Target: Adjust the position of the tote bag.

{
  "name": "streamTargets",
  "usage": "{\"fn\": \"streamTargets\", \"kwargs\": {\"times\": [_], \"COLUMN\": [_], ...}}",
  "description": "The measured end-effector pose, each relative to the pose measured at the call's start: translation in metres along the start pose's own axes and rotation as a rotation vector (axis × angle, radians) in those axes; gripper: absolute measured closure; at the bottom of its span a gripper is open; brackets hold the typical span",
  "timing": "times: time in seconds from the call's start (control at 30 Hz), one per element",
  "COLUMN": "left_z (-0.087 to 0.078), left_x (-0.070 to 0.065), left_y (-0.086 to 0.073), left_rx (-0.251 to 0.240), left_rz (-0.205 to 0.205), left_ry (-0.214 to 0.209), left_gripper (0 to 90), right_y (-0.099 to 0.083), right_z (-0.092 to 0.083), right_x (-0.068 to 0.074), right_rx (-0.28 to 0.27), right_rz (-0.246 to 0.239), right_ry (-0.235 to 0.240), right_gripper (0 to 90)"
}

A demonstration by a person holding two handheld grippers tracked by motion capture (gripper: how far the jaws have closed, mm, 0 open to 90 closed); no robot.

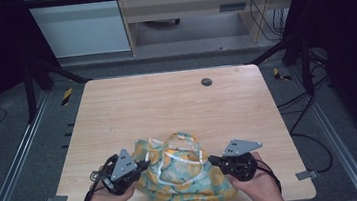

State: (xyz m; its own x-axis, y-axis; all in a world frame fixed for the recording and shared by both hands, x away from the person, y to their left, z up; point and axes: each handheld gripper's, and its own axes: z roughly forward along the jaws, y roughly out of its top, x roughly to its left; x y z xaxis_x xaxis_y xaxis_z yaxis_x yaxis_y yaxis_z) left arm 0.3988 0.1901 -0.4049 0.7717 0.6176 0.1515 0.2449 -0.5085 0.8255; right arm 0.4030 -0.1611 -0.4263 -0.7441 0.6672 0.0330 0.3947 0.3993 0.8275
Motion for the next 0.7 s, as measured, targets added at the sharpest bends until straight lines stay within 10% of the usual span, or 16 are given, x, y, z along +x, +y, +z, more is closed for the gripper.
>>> {"fn": "streamTargets", "kwargs": {"times": [0.33,0.53,0.7], "left_z": [-0.043,-0.021,0.009], "left_x": [0.002,-0.006,-0.009], "left_y": [-0.009,-0.049,-0.064], "left_rx": [-0.143,0.043,0.241], "left_rz": [-0.014,0.087,0.207], "left_ry": [0.008,-0.094,-0.087], "left_gripper": [90.0,90.0,90.0], "right_y": [0.008,-0.016,-0.032], "right_z": [-0.053,-0.048,-0.030], "right_x": [0.020,0.034,0.035], "right_rx": [-0.247,-0.245,-0.137], "right_rz": [-0.080,-0.162,-0.164], "right_ry": [-0.045,0.088,0.144], "right_gripper": [90.0,90.0,90.0]}}
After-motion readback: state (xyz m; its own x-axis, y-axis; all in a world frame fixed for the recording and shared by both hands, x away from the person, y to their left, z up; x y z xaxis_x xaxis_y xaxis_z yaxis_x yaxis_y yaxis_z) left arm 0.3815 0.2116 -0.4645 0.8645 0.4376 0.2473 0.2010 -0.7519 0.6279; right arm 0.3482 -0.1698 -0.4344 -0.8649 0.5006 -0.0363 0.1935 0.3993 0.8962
